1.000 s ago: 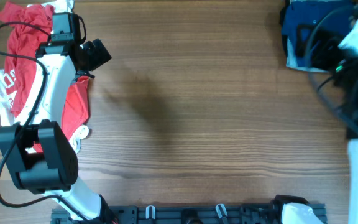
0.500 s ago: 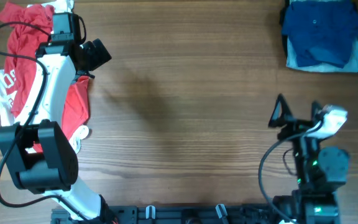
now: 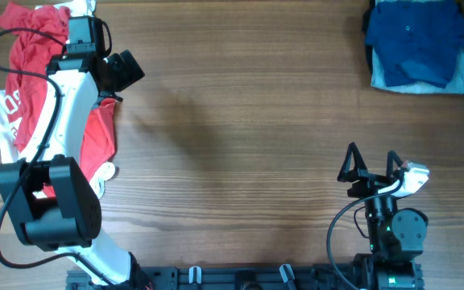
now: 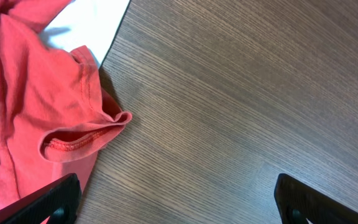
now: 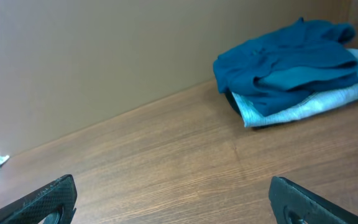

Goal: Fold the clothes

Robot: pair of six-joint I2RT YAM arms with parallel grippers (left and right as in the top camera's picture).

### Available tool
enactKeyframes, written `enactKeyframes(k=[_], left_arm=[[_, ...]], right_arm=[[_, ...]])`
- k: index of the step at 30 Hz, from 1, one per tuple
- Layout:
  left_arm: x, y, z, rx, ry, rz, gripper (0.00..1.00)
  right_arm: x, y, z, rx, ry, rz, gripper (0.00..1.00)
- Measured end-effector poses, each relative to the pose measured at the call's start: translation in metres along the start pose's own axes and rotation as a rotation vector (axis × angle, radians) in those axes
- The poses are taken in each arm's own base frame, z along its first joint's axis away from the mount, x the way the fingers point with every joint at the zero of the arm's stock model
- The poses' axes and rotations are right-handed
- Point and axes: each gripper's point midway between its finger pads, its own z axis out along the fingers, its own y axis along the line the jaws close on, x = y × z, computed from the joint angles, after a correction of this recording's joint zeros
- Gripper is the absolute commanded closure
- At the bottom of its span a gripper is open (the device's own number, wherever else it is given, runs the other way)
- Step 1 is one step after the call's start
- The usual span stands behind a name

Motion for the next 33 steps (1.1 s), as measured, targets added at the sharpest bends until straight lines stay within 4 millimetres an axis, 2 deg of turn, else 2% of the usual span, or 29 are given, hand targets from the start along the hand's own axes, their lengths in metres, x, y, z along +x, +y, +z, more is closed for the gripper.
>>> enactKeyframes(k=[11,33], left_arm=[[0.000,0.000,0.000,0.000,0.000,0.000,0.00],[0.000,0.000,0.000,0.000,0.000,0.000,0.00]], right_arm=[[-0.007,0.012,-0.003,-0.066,-0.045,-0.146,0.00],[-0.006,0.013,-0.003,-0.069,-0.044,-0.157,0.00]])
